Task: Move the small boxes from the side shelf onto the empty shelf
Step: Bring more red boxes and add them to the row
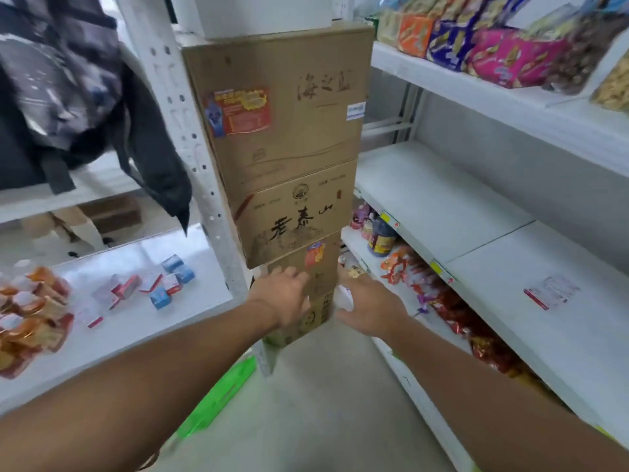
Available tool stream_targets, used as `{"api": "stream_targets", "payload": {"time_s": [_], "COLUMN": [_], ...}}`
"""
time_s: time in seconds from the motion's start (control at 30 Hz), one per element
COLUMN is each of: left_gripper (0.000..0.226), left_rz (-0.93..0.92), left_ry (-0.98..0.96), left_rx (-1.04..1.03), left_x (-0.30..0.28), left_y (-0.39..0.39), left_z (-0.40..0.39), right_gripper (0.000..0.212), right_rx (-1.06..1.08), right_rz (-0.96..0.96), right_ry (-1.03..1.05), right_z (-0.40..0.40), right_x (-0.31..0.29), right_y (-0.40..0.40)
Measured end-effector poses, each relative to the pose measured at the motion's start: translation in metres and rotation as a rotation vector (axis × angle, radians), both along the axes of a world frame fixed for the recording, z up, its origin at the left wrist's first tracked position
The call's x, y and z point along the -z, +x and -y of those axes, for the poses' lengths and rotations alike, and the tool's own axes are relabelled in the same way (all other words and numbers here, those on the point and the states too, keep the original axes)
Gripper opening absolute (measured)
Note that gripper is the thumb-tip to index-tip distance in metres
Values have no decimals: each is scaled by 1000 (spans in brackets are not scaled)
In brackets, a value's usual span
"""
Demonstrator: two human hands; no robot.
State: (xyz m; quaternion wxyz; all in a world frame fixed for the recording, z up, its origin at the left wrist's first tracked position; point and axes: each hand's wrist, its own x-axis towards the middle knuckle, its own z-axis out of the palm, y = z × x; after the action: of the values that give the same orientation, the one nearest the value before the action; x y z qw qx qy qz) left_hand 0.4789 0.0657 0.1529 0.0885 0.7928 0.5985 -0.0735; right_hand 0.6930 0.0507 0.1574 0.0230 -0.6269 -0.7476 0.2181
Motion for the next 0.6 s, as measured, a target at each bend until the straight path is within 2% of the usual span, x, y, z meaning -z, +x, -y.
{"api": "stream_targets", "payload": {"time_s": [0.13, 0.27, 0.6], "left_gripper": [50, 57, 62], "left_rz": [-16, -34, -20], "left_ry": [8, -4, -51], "left_rx": [-66, -202, -495], "left_x": [7, 16, 35], "left_y": [-74, -157, -307], "left_z": [38, 81, 181], "right_gripper": [56, 65, 68], "right_rx": [-95, -209, -407], "right_rz": [28, 80, 134], "right_ry": [-28, -37, -49], "right_z": [12, 41, 84], "right_x": [14, 10, 22], "right_y": [-66, -145, -284]}}
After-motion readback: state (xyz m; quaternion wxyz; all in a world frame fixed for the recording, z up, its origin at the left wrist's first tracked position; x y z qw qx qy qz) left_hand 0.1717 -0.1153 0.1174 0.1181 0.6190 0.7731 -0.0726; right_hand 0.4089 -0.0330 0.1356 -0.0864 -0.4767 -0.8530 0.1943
